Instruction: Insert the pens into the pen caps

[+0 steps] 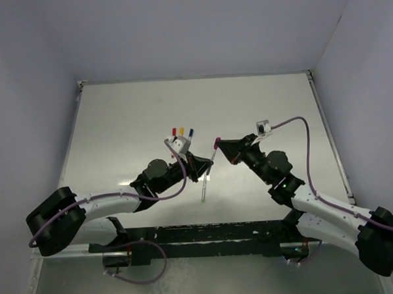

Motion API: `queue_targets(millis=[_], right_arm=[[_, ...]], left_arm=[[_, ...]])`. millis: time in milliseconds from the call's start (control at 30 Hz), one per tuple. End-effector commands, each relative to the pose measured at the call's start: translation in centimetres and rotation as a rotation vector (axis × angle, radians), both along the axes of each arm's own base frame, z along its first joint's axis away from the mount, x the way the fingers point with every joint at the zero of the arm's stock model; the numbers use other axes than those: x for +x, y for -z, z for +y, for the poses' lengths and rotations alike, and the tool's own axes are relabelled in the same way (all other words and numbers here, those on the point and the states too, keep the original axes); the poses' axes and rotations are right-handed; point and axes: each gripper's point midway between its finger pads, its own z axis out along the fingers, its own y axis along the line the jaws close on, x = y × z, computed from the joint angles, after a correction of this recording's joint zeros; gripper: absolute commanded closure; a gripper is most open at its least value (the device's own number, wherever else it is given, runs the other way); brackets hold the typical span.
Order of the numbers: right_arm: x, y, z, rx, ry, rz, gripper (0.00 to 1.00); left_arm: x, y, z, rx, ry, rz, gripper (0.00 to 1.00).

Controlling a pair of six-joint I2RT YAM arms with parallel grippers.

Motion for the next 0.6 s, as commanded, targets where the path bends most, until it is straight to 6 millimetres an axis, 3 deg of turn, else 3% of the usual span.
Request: queue_targets(millis=[0,367,567], right_arm=[[-3.0,6.2,1.8,-0.169,-0.131,0.153,1.0],[-3.5,8.8,3.1,-0.27,-0.13,0.208,1.0],[-2.8,8.1,2.9,-0.258,-0.082,0.193,1.0]], left_arm=[[3.0,-14.1,0.9,-0.343,-0.096,-0.242,1.0],[3.5,-15.6,1.4,-0.34,-0.127,-0.287,1.0],[3.6,-14.8,1.8,-0.297,-0.139,-0.275,1.0]])
